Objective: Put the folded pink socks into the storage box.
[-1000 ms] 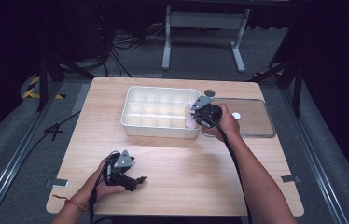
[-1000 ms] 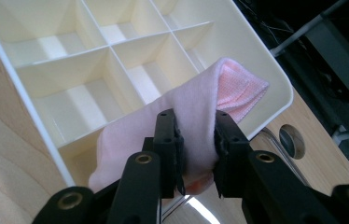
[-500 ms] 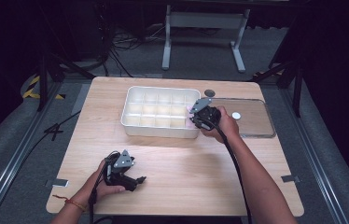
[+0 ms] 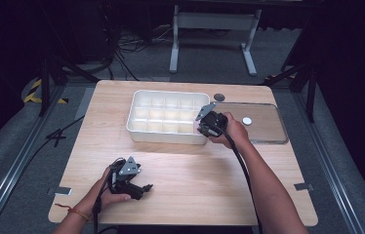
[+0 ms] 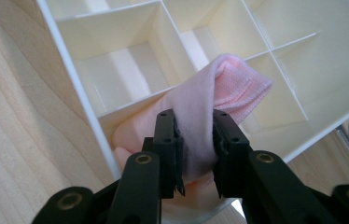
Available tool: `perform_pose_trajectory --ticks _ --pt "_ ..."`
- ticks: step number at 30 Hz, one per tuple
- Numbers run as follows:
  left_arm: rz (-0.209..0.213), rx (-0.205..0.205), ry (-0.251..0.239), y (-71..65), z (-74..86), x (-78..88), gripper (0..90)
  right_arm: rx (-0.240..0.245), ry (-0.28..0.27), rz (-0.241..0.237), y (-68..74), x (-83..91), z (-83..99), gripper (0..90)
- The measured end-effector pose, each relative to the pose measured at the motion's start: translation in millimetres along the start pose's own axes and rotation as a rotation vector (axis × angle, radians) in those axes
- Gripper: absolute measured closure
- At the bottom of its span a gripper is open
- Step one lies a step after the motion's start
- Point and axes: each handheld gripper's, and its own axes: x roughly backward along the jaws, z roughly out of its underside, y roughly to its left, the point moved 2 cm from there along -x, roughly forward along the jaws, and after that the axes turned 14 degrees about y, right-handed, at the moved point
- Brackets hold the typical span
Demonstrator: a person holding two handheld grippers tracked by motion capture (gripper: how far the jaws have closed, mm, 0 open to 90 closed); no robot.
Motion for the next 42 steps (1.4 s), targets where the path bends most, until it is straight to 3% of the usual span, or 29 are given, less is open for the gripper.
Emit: perform_pose_trajectory --ticks 4,25,34,38,42 --pt "-0.001 -0.001 0.000 0.1 -0.1 0.1 13.2 -0.012 0.020 -0.040 -4.2 -0.8 -2.2 74.1" --pt "-0.001 -0.002 0.003 -0.1 -0.2 0.0 13.1 -0.007 0.140 -0.103 -7.6 -15.7 -10.9 75.7" --pt "-0.001 -0.002 0.003 -0.1 -0.2 0.0 13.0 -0.026 0.133 -0.144 -11.7 -13.2 -10.2 73.0" --pt "-0.001 -0.001 0.005 -0.1 -0.3 0.1 13.0 -0.065 0.092 -0.184 -14.3 -8.1 -6.3 65.8" --pt "0.001 -0.001 0.006 -0.1 -0.3 0.4 13.1 -0.066 0.078 -0.175 -13.5 -0.7 -6.4 59.0"
